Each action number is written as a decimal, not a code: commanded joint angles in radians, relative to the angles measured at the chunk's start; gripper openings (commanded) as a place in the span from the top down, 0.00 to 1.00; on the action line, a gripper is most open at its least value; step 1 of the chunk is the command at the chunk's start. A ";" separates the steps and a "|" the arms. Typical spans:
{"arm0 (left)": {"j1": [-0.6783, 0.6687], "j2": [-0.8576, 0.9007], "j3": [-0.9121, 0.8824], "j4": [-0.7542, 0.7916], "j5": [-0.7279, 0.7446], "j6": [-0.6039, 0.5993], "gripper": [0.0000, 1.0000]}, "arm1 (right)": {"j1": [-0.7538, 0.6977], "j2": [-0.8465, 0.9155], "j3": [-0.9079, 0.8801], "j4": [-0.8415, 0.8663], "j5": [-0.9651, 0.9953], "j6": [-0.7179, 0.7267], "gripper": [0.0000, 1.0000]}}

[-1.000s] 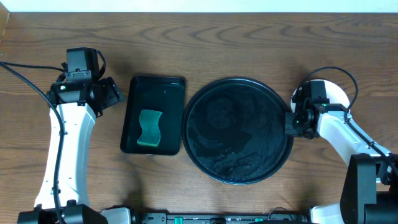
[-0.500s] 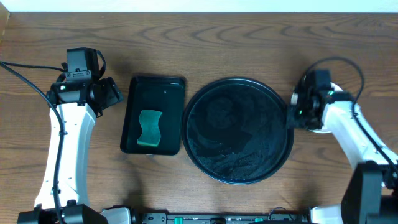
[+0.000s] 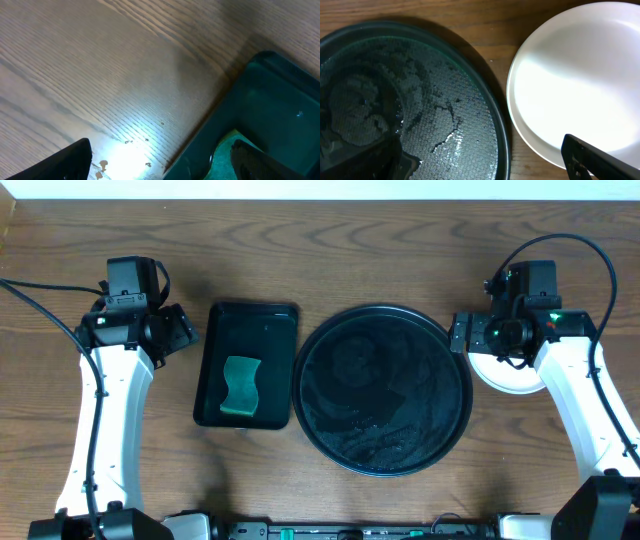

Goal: Clean dirty plates on tray and stack at the side

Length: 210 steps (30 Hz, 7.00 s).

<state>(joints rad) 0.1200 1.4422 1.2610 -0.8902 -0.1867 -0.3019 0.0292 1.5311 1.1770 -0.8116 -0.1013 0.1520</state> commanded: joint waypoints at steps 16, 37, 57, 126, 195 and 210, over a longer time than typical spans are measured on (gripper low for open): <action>0.004 0.002 0.005 -0.003 -0.013 0.006 0.11 | 0.009 -0.001 0.000 0.000 -0.001 -0.004 0.01; 0.004 0.002 0.005 -0.003 -0.013 0.006 0.11 | 0.009 -0.132 -0.001 -0.001 -0.001 -0.004 0.01; 0.004 0.002 0.005 -0.003 -0.013 0.006 0.11 | 0.009 -0.774 -0.001 -0.002 -0.001 -0.004 0.01; 0.004 0.002 0.005 -0.003 -0.013 0.005 0.11 | 0.011 -1.526 -0.965 1.271 0.176 -0.071 0.01; 0.004 0.002 0.005 -0.003 -0.013 0.005 0.11 | 0.012 -1.526 -1.172 0.740 0.111 -0.251 0.01; 0.004 0.002 0.005 -0.003 -0.013 0.005 0.11 | 0.012 -1.526 -1.172 0.740 0.111 -0.251 0.01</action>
<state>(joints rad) 0.1200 1.4422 1.2610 -0.8906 -0.1867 -0.3019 0.0292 0.0113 0.0067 -0.0677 0.0181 -0.0856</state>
